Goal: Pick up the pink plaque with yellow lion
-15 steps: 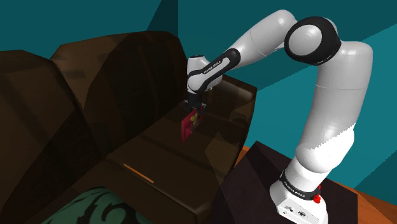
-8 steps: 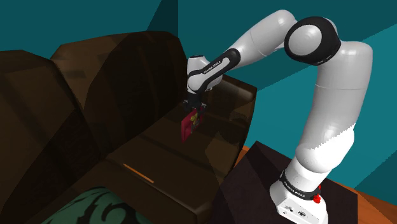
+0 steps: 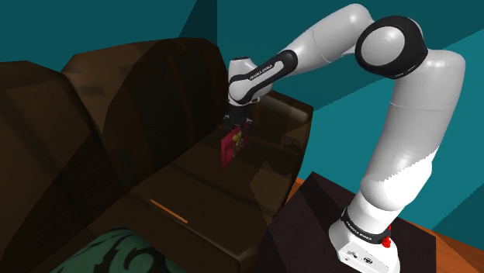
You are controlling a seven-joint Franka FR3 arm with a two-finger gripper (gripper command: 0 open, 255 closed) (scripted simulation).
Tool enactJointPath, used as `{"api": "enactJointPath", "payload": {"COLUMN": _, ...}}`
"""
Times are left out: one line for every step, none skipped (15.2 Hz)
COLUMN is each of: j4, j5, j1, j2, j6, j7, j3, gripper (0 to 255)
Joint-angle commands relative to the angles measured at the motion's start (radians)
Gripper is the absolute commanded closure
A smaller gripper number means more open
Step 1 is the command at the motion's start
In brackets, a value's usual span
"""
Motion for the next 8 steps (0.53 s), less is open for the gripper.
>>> {"api": "enactJointPath", "payload": {"j4": 0.008, "j5": 0.004, "j1": -0.001, "j2": -0.015, "j6": -0.022, "j7": -0.003, "j3": 0.001, "gripper": 255}}
{"api": "enactJointPath", "payload": {"j4": 0.013, "j5": 0.006, "j1": -0.001, "j2": -0.022, "j6": -0.034, "j7": -0.004, "j3": 0.002, "gripper": 255}}
{"api": "enactJointPath", "payload": {"j4": 0.018, "j5": 0.008, "j1": -0.002, "j2": -0.029, "j6": -0.046, "j7": -0.006, "j3": 0.002, "gripper": 255}}
{"api": "enactJointPath", "payload": {"j4": 0.023, "j5": 0.010, "j1": -0.002, "j2": -0.036, "j6": -0.058, "j7": -0.007, "j3": 0.003, "gripper": 255}}
{"api": "enactJointPath", "payload": {"j4": 0.029, "j5": 0.012, "j1": -0.003, "j2": -0.043, "j6": -0.070, "j7": -0.008, "j3": 0.003, "gripper": 255}}
{"api": "enactJointPath", "payload": {"j4": 0.035, "j5": 0.014, "j1": -0.003, "j2": -0.049, "j6": -0.082, "j7": -0.010, "j3": 0.003, "gripper": 255}}
{"api": "enactJointPath", "payload": {"j4": 0.041, "j5": 0.016, "j1": -0.003, "j2": -0.056, "j6": -0.095, "j7": -0.011, "j3": 0.004, "gripper": 255}}
{"api": "enactJointPath", "payload": {"j4": 0.042, "j5": 0.016, "j1": -0.003, "j2": -0.057, "j6": -0.097, "j7": -0.011, "j3": 0.004, "gripper": 255}}
